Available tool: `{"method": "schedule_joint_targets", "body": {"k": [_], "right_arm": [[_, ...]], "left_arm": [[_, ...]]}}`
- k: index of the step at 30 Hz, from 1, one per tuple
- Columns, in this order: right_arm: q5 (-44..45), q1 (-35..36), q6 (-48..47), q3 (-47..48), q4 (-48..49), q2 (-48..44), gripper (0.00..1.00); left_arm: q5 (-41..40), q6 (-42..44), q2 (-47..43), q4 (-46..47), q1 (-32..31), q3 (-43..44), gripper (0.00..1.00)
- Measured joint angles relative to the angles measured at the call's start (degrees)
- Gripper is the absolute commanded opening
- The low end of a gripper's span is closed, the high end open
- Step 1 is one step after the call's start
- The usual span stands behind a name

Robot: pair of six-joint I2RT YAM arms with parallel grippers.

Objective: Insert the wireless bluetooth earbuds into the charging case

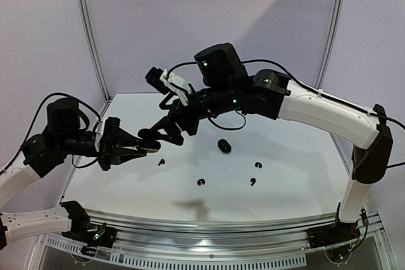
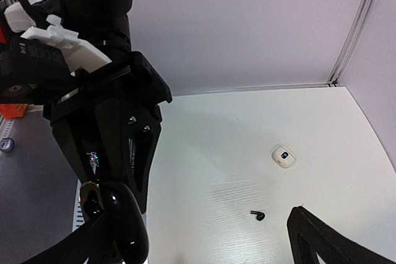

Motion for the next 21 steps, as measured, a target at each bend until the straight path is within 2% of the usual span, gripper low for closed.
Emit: {"method": "schedule_joint_targets", "body": {"k": [8, 21], "right_arm": [[0.04, 0.00, 0.09, 0.20, -0.07, 0.15, 0.99], [-3.65, -0.35, 2.29, 2.29, 1.99, 0.92, 0.99]], "left_arm": [[0.04, -1.18, -0.04, 0.00, 0.00, 0.00, 0.00], [0.79, -13.99, -0.42, 4.42, -0.11, -0.44, 0.00]]}}
